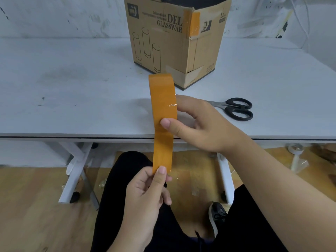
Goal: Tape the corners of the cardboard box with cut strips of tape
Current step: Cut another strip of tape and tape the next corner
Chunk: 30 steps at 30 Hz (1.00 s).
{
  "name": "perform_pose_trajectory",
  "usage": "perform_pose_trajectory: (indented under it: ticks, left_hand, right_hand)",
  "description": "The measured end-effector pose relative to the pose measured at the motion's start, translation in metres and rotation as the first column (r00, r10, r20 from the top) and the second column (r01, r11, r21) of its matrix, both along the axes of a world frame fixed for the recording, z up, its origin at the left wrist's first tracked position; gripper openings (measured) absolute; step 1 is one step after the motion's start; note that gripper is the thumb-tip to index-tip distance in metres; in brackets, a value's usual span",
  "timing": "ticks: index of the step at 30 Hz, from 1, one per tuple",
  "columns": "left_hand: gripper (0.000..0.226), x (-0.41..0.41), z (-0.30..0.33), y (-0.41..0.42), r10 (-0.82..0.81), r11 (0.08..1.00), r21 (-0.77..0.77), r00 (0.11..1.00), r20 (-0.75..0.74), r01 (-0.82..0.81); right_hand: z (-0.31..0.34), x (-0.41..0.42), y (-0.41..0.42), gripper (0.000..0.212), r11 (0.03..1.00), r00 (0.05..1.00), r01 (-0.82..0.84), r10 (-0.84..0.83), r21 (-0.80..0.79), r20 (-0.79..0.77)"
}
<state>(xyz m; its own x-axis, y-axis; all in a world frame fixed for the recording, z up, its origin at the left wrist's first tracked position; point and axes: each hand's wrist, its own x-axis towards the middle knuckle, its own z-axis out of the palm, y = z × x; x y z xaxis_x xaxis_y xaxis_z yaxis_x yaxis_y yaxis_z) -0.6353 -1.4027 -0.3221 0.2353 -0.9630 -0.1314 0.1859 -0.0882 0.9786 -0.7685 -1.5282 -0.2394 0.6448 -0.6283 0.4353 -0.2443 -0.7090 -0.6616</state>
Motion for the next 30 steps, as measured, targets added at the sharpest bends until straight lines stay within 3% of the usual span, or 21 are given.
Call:
perform_pose_trajectory:
  ticks: [12, 17, 30]
  left_hand:
    - [0.030, 0.004, -0.001, -0.005, -0.011, 1.000, 0.007, 0.998, -0.067, 0.012]
    - [0.032, 0.005, -0.005, -0.004, 0.016, 1.000, -0.014, 0.996, -0.087, -0.017]
    - [0.017, 0.001, -0.018, -0.053, 0.008, 1.000, -0.022, 0.997, 0.082, -0.007]
  right_hand:
    - [-0.006, 0.001, -0.004, 0.035, 0.995, 0.994, 0.073, -0.078, -0.073, -0.074]
    - [-0.009, 0.005, -0.004, 0.030, 0.961, 0.971, 0.214, -0.228, -0.177, -0.067]
    - [0.000, 0.008, 0.000, 0.026, 0.976, 0.971, 0.217, -0.218, -0.023, -0.096]
